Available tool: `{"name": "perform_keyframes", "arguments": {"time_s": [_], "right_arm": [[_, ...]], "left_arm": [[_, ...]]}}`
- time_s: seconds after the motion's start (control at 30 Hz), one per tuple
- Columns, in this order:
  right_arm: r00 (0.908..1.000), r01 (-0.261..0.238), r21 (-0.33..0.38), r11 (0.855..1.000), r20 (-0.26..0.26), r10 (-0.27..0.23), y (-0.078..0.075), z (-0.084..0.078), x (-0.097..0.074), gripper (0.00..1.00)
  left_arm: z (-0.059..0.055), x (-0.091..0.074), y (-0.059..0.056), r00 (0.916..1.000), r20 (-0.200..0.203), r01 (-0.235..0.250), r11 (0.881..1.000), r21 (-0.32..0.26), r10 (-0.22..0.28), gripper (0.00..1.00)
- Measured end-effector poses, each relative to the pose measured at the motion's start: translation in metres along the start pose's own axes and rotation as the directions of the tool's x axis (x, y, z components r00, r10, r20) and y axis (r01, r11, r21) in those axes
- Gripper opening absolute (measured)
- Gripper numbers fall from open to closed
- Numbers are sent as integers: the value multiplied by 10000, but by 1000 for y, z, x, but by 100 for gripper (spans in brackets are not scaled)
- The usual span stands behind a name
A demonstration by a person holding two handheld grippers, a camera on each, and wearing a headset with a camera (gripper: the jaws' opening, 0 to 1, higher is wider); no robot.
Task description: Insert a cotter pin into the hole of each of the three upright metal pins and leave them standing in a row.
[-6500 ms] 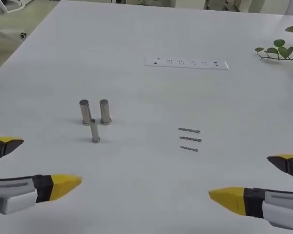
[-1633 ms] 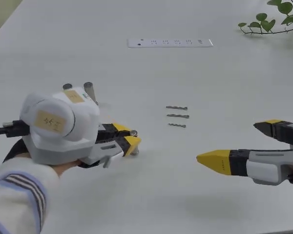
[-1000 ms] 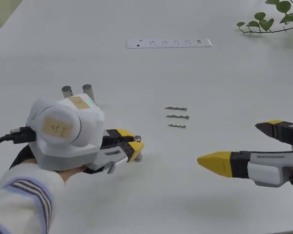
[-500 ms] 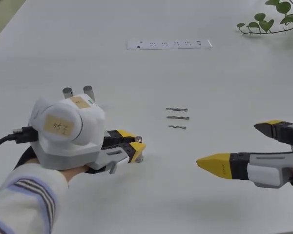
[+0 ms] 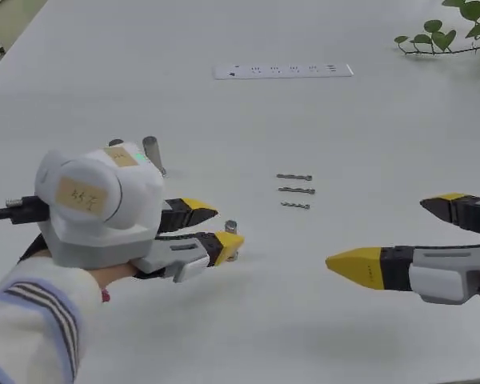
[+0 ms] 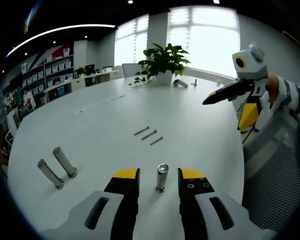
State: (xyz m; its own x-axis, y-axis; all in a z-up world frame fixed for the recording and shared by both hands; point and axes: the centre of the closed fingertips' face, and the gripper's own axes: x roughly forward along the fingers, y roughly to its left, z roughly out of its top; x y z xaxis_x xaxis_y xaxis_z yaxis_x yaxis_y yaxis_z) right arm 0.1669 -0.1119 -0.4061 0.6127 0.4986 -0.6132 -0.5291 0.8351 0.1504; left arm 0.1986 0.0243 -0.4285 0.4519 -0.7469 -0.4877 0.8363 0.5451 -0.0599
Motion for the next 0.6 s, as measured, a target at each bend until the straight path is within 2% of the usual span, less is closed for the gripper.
{"name": "perform_keyframes", "arguments": {"time_s": [0.07,0.1,0.2,0.27,0.37,0.47,0.6], "right_arm": [[10000,-4,-37,10000,-32,3,0,0,1,98],[10000,-6,-46,10000,-45,6,0,0,1,98],[10000,-6,-63,10000,-69,6,0,0,2,98],[10000,0,-77,10000,-59,-1,0,0,2,98],[10000,-24,-106,9999,-74,23,1,0,3,98],[9999,-63,-156,9999,-128,61,1,0,4,98],[9997,-118,-224,9997,-236,112,2,-1,7,97]], "left_arm": [[11,-5,-2,9986,507,137,9998,121,-143,36],[14,-7,-4,9978,610,251,9996,83,-256,38],[19,-13,-7,9966,712,404,9989,223,-419,47],[20,-16,-8,9967,645,459,9980,424,-485,55],[17,-20,-9,9970,498,556,9964,636,-588,63],[9,-23,-12,9974,214,673,9955,674,-689,67],[-3,-26,-15,9969,-58,790,9950,611,-788,80]]}}
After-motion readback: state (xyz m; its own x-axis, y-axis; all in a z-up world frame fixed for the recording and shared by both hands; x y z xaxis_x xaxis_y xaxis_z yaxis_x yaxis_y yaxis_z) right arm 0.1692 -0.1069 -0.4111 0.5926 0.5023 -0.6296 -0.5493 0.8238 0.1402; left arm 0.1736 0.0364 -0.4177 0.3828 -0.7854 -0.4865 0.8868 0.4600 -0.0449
